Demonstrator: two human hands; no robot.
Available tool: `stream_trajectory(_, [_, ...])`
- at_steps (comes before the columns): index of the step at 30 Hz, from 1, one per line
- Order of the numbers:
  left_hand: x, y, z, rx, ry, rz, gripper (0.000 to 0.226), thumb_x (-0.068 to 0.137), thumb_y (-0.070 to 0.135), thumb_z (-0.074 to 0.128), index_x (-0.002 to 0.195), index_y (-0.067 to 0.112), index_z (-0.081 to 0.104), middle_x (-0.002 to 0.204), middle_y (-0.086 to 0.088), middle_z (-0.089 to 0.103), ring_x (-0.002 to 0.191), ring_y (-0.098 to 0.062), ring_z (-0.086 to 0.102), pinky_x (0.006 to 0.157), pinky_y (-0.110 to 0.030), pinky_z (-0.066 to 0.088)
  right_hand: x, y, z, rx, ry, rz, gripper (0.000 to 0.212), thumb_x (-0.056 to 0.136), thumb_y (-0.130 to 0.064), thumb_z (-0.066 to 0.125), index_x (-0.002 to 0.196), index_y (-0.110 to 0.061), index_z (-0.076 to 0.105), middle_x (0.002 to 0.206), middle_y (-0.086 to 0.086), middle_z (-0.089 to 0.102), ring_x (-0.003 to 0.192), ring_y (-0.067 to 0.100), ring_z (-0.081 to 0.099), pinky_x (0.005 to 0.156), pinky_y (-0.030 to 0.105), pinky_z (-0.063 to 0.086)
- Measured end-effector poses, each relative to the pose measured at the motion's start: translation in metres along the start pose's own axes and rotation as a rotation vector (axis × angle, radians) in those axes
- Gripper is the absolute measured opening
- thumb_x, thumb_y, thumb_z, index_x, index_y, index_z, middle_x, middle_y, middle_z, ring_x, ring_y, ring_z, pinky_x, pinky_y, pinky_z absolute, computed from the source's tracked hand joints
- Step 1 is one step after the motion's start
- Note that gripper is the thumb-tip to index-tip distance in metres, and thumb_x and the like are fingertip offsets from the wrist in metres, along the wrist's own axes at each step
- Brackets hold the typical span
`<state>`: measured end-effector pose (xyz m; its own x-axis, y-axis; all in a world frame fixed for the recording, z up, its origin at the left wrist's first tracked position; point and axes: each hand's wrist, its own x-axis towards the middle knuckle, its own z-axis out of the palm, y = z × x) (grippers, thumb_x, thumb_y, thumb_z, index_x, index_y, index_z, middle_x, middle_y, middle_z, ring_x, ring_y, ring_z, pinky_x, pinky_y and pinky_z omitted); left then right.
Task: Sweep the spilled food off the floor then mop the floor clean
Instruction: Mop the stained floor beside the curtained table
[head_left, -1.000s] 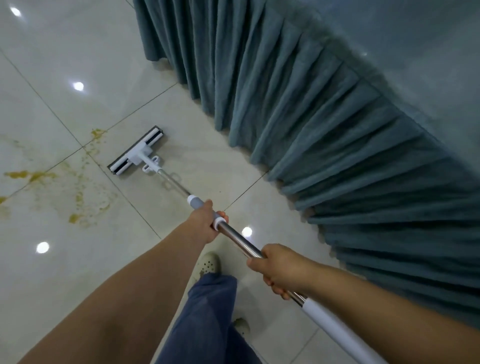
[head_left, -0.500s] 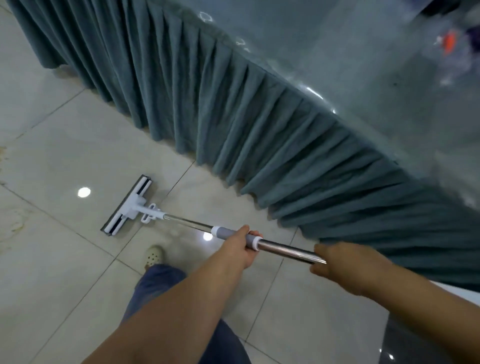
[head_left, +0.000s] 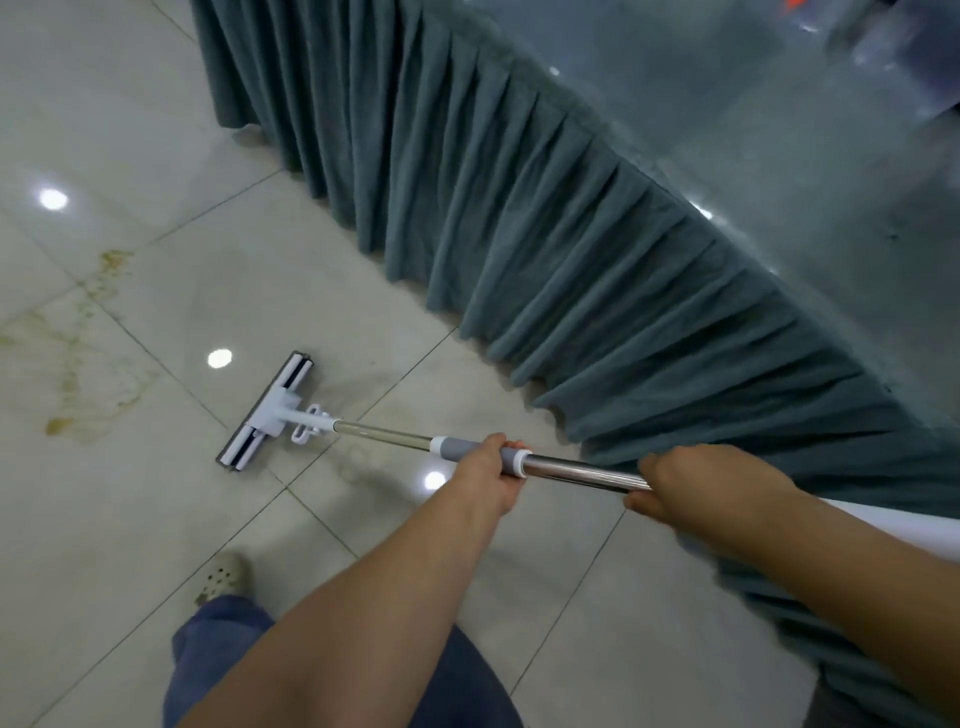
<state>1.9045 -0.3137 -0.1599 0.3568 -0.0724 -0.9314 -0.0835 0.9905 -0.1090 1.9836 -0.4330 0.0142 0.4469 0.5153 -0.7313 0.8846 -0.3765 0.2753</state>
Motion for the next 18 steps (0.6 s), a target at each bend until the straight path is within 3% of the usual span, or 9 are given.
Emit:
stream_trajectory(2, [-0.007, 0.036, -0.016, -0.030, 0.011, 0.010, 0.021, 0.092, 0.008, 0.055, 0.074, 0.003, 0.047, 0.067, -0.008, 0.052, 0.058, -0.020, 0.052, 0.032, -0.032, 0.050, 0.015, -0.027, -0.022, -0.043, 0.019, -0.028, 0.041, 0.097, -0.055, 0.036, 0.111, -0.022, 0.055, 0.084, -0.005, 0.056, 0.073, 0.014, 0.050, 0.066, 0.025, 0.039])
stream_trajectory(8, [-0.031, 0.159, -0.064, -0.104, 0.003, 0.063, 0.023, 0.094, 0.008, 0.052, 0.073, 0.005, 0.043, 0.064, -0.007, 0.047, 0.054, -0.017, 0.047, 0.046, -0.029, 0.052, 0.066, -0.122, -0.100, -0.083, 0.027, -0.086, 0.040, 0.096, -0.057, 0.033, 0.113, -0.025, 0.051, 0.102, -0.003, 0.061, 0.083, 0.017, 0.057, 0.069, 0.028, 0.041])
stream_trajectory(12, [-0.045, 0.249, -0.115, -0.145, 0.024, 0.079, 0.020, 0.096, 0.013, 0.053, 0.080, 0.004, 0.044, 0.064, -0.005, 0.046, 0.054, -0.016, 0.046, 0.059, -0.034, 0.050, 0.098, -0.207, -0.145, -0.071, 0.034, -0.146, 0.037, 0.097, -0.056, 0.031, 0.108, -0.025, 0.049, 0.092, -0.005, 0.058, 0.076, 0.015, 0.053, 0.070, 0.029, 0.046])
stream_trajectory(15, [-0.056, 0.318, -0.163, -0.118, 0.064, 0.111, 0.027, 0.096, 0.021, 0.053, 0.077, 0.005, 0.044, 0.067, -0.006, 0.049, 0.056, -0.016, 0.048, 0.051, -0.033, 0.051, 0.118, -0.282, -0.175, 0.009, 0.013, -0.218, 0.028, 0.099, -0.051, 0.031, 0.099, -0.025, 0.041, 0.081, -0.007, 0.048, 0.073, 0.015, 0.050, 0.059, 0.025, 0.038])
stream_trajectory(18, [-0.068, 0.384, -0.214, -0.103, 0.129, 0.177, 0.024, 0.096, 0.023, 0.052, 0.082, 0.005, 0.046, 0.068, -0.006, 0.050, 0.057, -0.017, 0.050, 0.045, -0.030, 0.053, 0.138, -0.363, -0.200, 0.066, -0.007, -0.246, 0.028, 0.100, -0.045, 0.035, 0.106, -0.019, 0.044, 0.085, -0.004, 0.052, 0.074, 0.017, 0.047, 0.062, 0.026, 0.037])
